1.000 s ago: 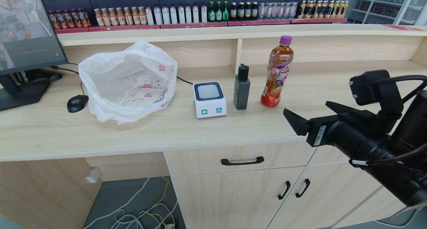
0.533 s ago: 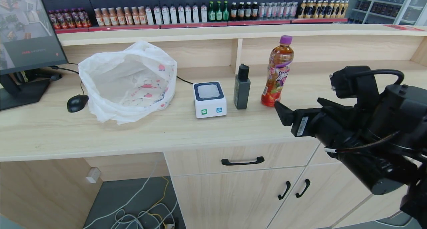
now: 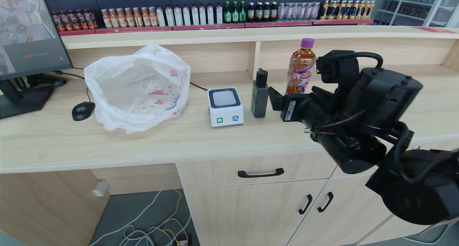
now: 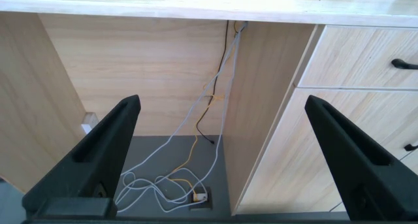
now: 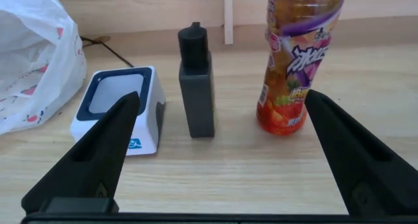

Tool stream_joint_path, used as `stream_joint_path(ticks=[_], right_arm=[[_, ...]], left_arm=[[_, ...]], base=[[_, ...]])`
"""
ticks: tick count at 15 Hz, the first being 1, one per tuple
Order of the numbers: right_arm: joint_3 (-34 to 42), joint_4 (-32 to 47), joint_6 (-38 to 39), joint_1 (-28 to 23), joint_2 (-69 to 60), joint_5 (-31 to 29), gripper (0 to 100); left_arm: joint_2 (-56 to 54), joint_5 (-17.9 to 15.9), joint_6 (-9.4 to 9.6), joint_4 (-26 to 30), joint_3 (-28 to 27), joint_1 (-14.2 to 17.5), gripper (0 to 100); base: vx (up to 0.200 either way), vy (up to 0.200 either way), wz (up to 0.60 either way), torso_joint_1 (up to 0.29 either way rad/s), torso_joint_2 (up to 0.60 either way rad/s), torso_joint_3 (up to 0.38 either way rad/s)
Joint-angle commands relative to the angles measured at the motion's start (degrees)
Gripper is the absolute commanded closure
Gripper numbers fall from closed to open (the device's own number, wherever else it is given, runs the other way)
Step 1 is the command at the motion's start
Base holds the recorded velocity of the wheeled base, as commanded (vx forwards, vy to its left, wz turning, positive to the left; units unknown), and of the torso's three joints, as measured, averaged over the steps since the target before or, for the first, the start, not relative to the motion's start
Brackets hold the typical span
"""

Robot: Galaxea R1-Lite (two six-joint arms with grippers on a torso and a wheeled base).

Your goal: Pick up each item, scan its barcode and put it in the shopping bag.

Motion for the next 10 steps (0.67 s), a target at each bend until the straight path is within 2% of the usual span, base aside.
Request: stream_joint_path(ticks=[1,4,6,10], right_arm=[[-2.74,0.03,-0.04,1.83,3.26,0.15,0],[-3.71,0.03,0.22,2.18,4.49,0.68,0],[-3.89,0.03,0.31,1.57,5.55,3.14,0],[-9.86,0.03,0.31,0.07,9.76,5.87,0]], left_arm=[[-0.02,0.0,-0.01,0.0,0.0,0.0,0],[-0.02,0.0,-0.01,0.0,0.0,0.0,0],[-0.02,0.0,-0.01,0.0,0.0,0.0,0],[-0.02,0.0,-0.01,0.0,0.0,0.0,0]], base=[[0.0,0.0,0.0,0.0,0.0,0.0],[0.0,0.0,0.0,0.0,0.0,0.0],[0.0,0.0,0.0,0.0,0.0,0.0],[0.0,0.0,0.0,0.0,0.0,0.0]])
